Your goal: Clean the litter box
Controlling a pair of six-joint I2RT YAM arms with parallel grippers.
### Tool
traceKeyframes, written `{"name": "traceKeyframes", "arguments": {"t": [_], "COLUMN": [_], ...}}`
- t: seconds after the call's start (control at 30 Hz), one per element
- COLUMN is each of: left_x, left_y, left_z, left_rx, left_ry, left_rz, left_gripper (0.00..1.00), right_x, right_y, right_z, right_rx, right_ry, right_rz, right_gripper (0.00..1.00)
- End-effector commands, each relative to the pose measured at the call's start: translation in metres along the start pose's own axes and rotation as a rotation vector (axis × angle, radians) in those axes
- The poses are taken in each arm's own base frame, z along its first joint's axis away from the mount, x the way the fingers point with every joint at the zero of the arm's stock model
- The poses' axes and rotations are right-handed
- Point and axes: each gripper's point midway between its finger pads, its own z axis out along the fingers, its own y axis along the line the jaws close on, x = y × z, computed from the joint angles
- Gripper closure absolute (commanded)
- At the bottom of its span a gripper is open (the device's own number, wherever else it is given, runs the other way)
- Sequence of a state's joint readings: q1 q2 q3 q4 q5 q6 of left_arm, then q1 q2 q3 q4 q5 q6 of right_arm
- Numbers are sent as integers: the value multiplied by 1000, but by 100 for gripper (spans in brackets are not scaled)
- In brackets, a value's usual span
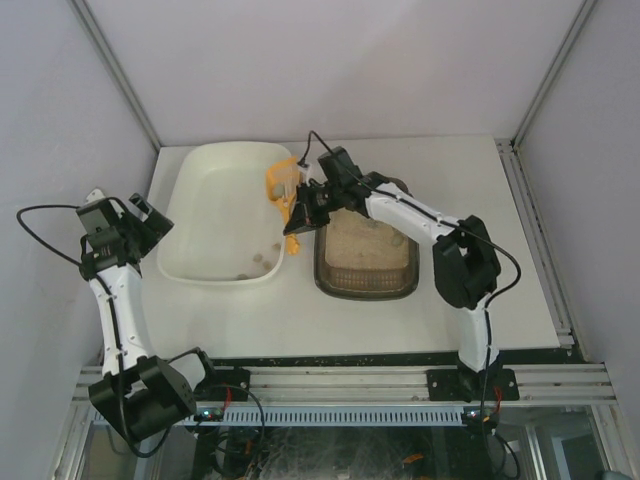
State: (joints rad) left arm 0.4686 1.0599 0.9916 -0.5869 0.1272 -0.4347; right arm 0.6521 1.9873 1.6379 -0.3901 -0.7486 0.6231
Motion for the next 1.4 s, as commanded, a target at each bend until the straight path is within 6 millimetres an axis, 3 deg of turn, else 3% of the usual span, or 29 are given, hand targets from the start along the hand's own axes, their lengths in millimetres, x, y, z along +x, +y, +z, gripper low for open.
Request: {"name": "traceKeyframes", "arguments": {"t": [0.0,0.33,0.63,1.0,1.37], "left_x": [-18,-20,-21,-18,-13], "left_y": [-8,-12,-15,-20,-28], "left_z": [-4,-3,-4,-8,-11], "left_rx": [21,36,44,57,67], "left_ry": [-44,-29,-25,-35,-42], "left_rz": [-14,-13,-5,32,91], "left_gripper": [1,1,2,3,3], "right_x": [-4,-20,-27,-30,-29], "right_y": [-15,-21,-14,9,18], "right_z": [0,15,9,13,8], "right_rx": [344,751,997,1035,930], "right_ry": [16,40,-27,-76,-129], "right_rz": [-160,-449,-717,-861,-779], "right_gripper": [100,100,100,100,100]}}
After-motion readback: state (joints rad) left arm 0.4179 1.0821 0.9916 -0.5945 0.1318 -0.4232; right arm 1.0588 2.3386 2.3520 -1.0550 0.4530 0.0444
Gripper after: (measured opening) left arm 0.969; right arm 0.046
